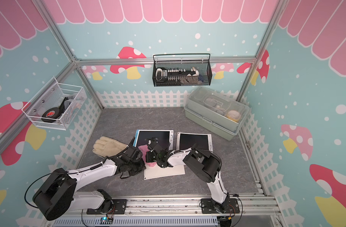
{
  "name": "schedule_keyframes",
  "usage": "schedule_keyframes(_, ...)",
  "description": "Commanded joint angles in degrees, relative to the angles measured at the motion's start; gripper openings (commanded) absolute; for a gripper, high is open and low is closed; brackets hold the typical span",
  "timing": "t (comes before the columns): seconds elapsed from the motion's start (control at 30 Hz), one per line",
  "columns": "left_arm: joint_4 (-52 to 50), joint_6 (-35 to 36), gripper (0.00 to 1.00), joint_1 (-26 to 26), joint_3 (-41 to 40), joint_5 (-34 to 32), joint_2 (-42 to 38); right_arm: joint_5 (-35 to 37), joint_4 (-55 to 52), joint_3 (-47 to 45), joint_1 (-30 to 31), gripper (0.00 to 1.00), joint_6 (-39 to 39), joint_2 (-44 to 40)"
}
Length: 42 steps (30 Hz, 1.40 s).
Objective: Wipe the drawing tablet
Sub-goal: Wipe the dirt from the drawing tablet.
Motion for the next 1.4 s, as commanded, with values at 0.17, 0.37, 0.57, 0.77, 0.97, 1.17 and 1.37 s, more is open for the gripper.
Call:
schedule_keyframes(0.17, -8.4, -1.6, 0.10, 1.0, -5.3, -4.8, 3.3, -0.3, 3.1, -9.3, -6.5, 0.00, 1.1, -4.6)
schedule_keyframes(0.37, -8.8, -1.3, 0.10, 1.0, -4.4, -4.8, 3.8, -4.1, -0.1, -0.4, -1.5, 0.00, -1.4, -0.1)
schedule_keyframes(0.57, -9.7, -1.3, 0.10, 1.0, -3.7, -5.2, 3.3, -3.1, 0.3, 2.1, 0.5, 0.00, 3.0, 3.4)
schedule_keyframes(0.77, -9.6, -1.5, 0.10, 0.9, -4.3, -5.2, 3.1, -2.6, 0.0, -9.7, -6.2, 0.00, -1.3, -6.8)
schedule_keyframes(0.97, -9.9, -1.9, 0.09, 1.0, -4.2, -5.1, 2.2, -3.2, -3.1, -7.7, -4.4, 0.00, -5.3, -9.2)
schedule_keyframes(1.17, -16.9, -1.0, 0.23, 3.0, 1.9, -5.0, -4.8, 3.7, -1.9, -11.8, -4.2, 0.00, -2.9, -13.6)
schedule_keyframes(1.37, -19.5, 2.2, 0.38, 8.8, 10.0, -1.8, -7.2, 4.6, -1.9, -15.0, -5.4, 0.00, -3.9, -18.4)
